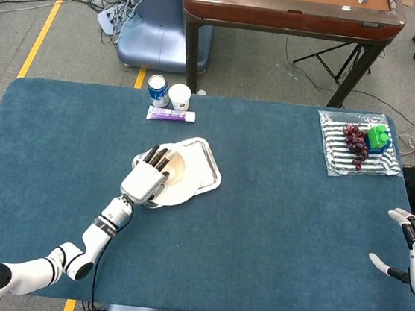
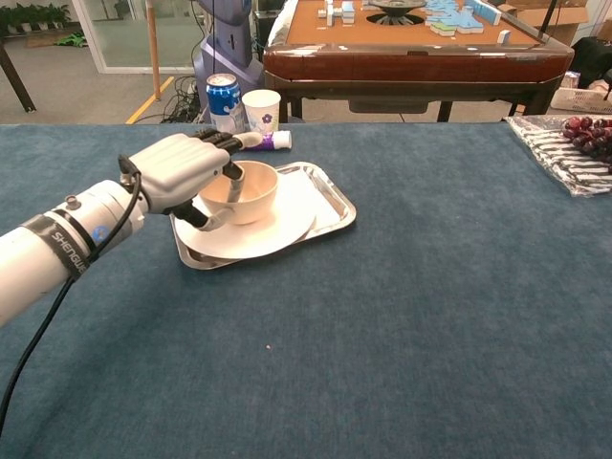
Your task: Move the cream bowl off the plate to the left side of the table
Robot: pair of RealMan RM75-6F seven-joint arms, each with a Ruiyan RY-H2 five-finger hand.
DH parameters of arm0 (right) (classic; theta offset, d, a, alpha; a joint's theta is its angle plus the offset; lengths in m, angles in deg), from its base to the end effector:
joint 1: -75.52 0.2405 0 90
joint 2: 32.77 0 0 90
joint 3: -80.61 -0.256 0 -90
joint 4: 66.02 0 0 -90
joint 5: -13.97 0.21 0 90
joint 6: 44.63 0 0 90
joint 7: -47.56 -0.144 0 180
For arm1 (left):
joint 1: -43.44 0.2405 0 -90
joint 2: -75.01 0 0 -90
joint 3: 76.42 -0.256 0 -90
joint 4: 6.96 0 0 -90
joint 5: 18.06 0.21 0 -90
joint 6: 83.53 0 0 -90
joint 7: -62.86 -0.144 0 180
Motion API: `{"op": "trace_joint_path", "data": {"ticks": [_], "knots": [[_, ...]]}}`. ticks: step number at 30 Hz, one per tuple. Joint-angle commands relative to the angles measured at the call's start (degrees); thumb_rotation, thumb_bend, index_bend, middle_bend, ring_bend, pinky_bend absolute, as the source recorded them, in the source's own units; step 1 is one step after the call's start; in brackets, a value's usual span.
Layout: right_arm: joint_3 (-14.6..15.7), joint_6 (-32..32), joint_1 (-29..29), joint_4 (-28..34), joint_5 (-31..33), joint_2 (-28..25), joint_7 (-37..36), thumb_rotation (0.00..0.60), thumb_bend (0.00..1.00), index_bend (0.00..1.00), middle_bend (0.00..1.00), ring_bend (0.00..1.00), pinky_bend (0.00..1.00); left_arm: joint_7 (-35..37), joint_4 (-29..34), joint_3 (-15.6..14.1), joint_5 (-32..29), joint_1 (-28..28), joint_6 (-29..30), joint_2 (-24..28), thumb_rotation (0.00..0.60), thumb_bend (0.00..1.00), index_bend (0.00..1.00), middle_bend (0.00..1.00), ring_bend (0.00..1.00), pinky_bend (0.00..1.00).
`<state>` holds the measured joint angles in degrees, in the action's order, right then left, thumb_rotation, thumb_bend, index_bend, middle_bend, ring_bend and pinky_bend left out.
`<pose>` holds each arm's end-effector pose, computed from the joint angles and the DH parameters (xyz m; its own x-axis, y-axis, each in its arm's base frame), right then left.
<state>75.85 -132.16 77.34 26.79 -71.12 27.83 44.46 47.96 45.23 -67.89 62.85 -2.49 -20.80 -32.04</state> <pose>-0.3193 -0.1710 0.1894 0.3933 0.0569 0.9176 -0.9191 0.0498 0.3909 -0.1440 0.3723 -0.0654 0.5974 -0.0584 0.7998 0.6821 -0.4873 -0.5452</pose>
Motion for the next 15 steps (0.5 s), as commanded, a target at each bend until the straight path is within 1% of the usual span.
{"op": "trace_joint_path", "data": {"ticks": [1,7,15], "knots": [[0.0,0.0,0.0,0.0,0.0,0.0,0.1,0.6,0.0,0.23,0.22,0.15,0.34,-0.3,0.1,0.3,0.1,0.4,1.2,0.2,0.6,0.42,0.6,0.0,0.0,0.0],[0.0,0.2,0.1,0.1,0.1,0.1,0.5,0.6,0.0,0.23,0.22,0.15,0.34,-1.0,1.8,1.3,-0.1,1.1,3.0,1.6,0.6,0.42,0.6,0.0,0.0,0.0],[0.0,0.5,0.2,0.1,0.3,0.4,1.3,0.6,0.0,0.23,0.22,0.15,0.34,-0.6,3.6,1.4,0.3,2.7,5.5,4.6,0.6,0.42,0.61,0.0,0.0,0.0]]}}
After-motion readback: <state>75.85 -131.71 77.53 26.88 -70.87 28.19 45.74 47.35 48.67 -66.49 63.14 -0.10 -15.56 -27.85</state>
